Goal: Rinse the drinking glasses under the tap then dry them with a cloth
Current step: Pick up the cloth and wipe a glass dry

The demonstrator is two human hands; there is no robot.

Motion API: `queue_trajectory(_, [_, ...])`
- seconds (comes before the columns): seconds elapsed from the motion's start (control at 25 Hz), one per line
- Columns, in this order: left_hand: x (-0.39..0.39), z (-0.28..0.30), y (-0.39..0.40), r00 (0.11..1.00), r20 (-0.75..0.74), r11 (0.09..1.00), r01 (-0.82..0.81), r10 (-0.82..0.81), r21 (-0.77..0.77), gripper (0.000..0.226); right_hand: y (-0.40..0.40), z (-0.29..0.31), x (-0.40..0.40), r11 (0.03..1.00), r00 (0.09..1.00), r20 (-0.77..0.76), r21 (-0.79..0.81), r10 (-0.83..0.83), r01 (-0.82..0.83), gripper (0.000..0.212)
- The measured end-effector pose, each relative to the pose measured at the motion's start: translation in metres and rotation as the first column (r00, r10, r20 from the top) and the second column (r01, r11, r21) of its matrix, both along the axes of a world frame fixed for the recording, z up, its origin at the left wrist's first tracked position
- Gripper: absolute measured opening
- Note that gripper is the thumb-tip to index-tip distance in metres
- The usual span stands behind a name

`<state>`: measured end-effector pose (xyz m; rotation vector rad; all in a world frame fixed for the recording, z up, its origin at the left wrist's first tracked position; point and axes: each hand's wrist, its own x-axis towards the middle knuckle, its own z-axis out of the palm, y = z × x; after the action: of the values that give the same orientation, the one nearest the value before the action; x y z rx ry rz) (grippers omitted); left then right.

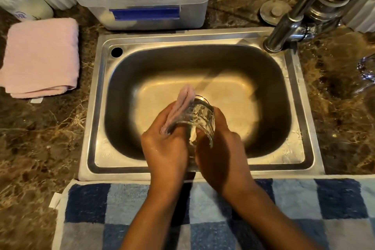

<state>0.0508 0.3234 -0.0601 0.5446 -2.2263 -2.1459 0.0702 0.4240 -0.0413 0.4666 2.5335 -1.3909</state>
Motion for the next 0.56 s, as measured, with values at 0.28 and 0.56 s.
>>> queue_trajectory(0.28, [0.001,-0.011,-0.013,0.936,-0.148,0.791,0.178,-0.320,-0.585,0.072,0.005,0.002,-0.017,0.842,0.932,0.010,0.426,0.362,-0.332,0.073])
queue_trajectory(0.56, [-0.002,-0.010,-0.002,0.971,0.234,0.998,0.063,-0.057,-0.018,0.022,-0.001,0.002,-0.007,0.994,0.994,0.002,0.003,0.106,-0.106,0.074])
